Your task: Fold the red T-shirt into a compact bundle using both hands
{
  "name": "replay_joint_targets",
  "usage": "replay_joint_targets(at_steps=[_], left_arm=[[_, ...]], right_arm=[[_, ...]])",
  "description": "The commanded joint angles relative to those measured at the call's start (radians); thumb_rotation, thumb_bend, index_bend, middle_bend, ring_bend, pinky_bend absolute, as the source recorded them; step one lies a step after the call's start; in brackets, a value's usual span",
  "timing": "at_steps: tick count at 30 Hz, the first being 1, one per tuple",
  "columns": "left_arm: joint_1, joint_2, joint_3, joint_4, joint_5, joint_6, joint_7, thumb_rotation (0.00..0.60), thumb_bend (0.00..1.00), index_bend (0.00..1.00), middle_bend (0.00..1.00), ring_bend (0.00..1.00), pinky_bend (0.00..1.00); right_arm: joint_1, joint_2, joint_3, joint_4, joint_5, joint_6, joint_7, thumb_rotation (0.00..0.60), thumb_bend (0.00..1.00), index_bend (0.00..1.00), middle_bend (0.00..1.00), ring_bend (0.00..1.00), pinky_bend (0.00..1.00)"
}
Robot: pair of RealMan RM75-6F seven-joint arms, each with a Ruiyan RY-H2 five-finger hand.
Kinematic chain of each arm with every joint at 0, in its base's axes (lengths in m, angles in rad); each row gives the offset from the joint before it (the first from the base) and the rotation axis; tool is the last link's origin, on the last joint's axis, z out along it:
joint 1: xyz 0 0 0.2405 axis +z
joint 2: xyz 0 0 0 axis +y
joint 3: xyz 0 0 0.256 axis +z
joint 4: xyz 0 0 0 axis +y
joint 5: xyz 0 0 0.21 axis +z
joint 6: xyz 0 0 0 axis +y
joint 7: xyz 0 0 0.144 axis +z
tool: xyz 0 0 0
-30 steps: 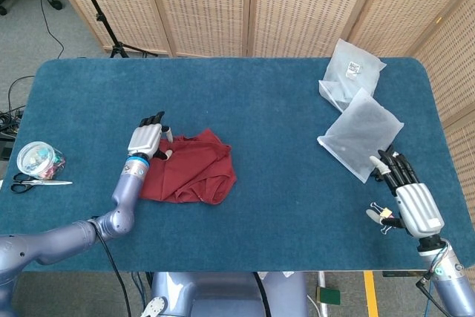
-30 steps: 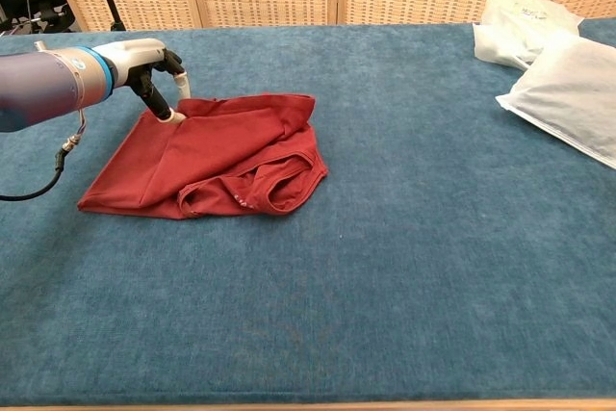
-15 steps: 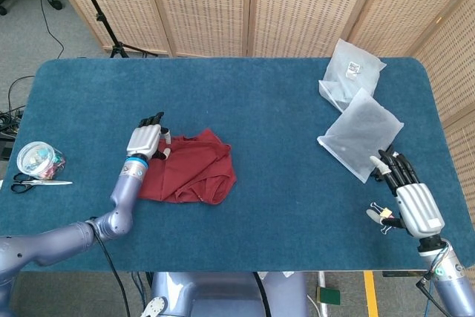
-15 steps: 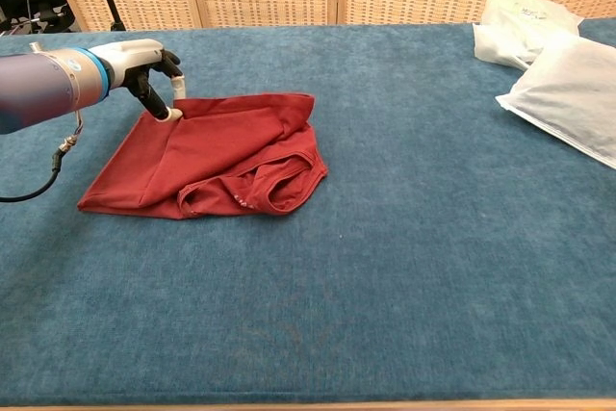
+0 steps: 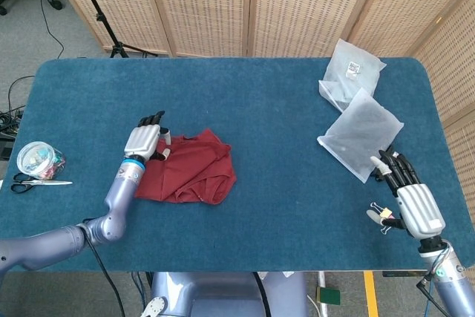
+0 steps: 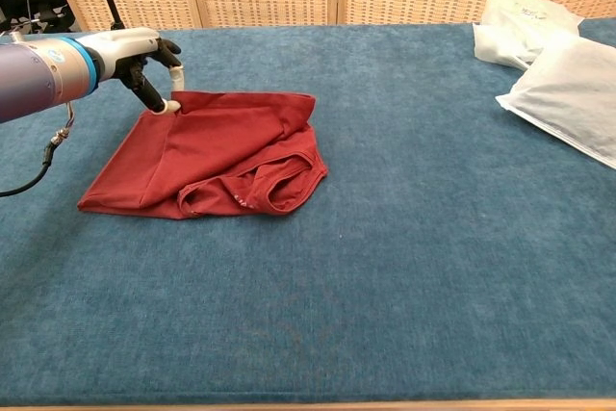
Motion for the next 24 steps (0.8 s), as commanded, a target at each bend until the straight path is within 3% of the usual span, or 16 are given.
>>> replay_joint_targets(at_steps=[1,15,24], left_arm=[[0.015,0.025,0.007,-0.054,0.039,0.02,-0.011,0.6,0.42,0.71,0.0,0.0,0.0],[0.024,0.067,0.044,-0.288,0.161,0.089,0.023,0.6,0.42,0.71,0.0,0.0,0.0],[0.024,0.058,0.086,-0.372,0.222,0.121,0.064,0.6,0.41,0.71,0.0,0.0,0.0]], right_arm=[[-0.001,0.001,0.0,-0.001,-0.001,0.001,0.0,0.6,0.0,0.0,0.0,0.0,0.0],[-0.006,0.009,-0.001,-0.01,-0.007,0.014,0.007,0.6,0.0,0.0,0.0,0.0,0.0],[-0.009,0.017,-0.001,-0.014,-0.009,0.02,0.016,0.6,0.0,0.0,0.0,0.0,0.0]])
